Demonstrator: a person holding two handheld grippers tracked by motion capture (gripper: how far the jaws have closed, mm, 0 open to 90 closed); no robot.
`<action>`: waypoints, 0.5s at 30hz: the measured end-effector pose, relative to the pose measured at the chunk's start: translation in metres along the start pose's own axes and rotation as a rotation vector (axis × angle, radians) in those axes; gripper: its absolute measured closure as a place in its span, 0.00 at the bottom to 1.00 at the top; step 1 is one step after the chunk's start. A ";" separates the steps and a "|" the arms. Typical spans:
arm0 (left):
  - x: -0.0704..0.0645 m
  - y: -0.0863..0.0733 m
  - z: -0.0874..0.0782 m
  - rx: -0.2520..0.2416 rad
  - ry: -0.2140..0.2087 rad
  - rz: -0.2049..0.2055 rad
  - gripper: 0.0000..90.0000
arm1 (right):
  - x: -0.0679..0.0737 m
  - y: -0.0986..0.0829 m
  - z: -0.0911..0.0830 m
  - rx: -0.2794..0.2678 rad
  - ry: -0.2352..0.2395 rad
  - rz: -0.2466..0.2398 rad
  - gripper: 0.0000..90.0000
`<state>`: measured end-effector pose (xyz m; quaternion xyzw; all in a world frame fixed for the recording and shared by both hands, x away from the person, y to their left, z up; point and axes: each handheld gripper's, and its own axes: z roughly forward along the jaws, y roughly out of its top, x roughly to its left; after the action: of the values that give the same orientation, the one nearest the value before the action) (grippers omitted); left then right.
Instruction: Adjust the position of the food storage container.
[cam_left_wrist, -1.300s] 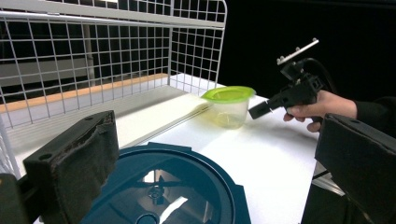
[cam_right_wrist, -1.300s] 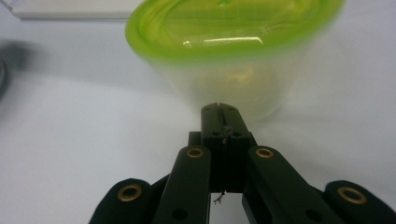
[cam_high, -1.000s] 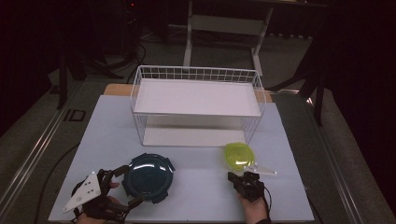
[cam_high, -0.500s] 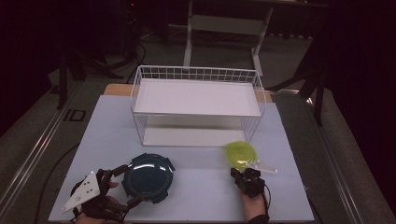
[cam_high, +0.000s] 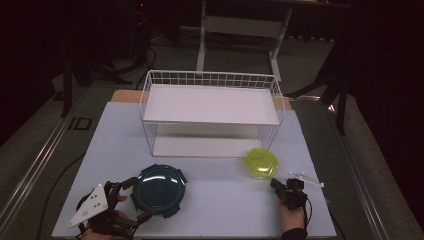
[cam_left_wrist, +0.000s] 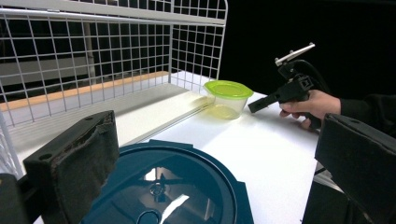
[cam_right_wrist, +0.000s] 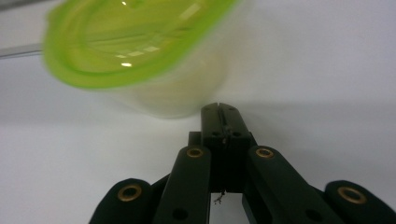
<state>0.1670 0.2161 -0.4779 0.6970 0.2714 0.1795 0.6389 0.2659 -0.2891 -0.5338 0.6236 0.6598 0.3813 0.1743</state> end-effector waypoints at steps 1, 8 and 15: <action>0.000 0.000 0.000 0.001 0.003 0.003 0.00 | -0.002 -0.001 -0.001 -0.001 -0.004 -0.003 1.00; 0.002 0.000 -0.003 0.016 0.007 -0.030 0.00 | 0.012 -0.003 -0.013 -0.038 0.055 -0.087 0.83; 0.007 0.002 -0.010 0.066 -0.022 -0.068 0.00 | 0.029 -0.004 -0.021 -0.046 0.148 -0.145 0.52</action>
<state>0.1667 0.2286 -0.4750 0.7101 0.2938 0.1409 0.6242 0.2441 -0.2671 -0.5161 0.5404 0.7052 0.4277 0.1666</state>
